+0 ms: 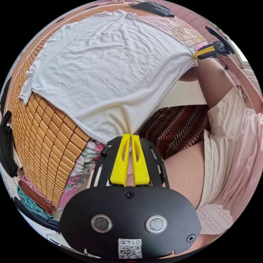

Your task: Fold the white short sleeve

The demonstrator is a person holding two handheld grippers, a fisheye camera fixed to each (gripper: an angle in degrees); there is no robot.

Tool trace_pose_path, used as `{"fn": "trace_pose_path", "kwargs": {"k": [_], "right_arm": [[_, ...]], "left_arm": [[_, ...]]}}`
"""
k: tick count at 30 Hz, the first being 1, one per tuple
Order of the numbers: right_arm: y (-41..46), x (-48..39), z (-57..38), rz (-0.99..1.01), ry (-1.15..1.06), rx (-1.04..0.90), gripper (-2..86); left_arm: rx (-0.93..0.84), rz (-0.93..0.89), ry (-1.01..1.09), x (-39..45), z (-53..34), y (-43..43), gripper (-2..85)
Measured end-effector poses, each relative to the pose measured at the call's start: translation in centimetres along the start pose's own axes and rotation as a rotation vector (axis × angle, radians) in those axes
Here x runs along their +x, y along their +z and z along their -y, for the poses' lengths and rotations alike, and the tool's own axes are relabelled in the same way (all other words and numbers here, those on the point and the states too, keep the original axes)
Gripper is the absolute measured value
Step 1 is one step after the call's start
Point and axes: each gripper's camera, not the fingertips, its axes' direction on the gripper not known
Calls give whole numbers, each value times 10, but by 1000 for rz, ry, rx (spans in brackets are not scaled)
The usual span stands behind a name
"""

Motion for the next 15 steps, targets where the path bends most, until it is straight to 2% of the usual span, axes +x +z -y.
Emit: {"fn": "trace_pose_path", "kwargs": {"k": [4, 8, 15], "right_arm": [[-10, 13, -8, 50, -25, -23, 1], [-17, 21, -15, 64, -38, -48, -3], [-43, 45, -34, 36, -24, -40, 20]], "left_arm": [[-29, -52, -24, -7, 5, -1, 6], [-102, 19, -19, -2, 9, -8, 19], [66, 89, -85, -15, 12, -55, 0]]}}
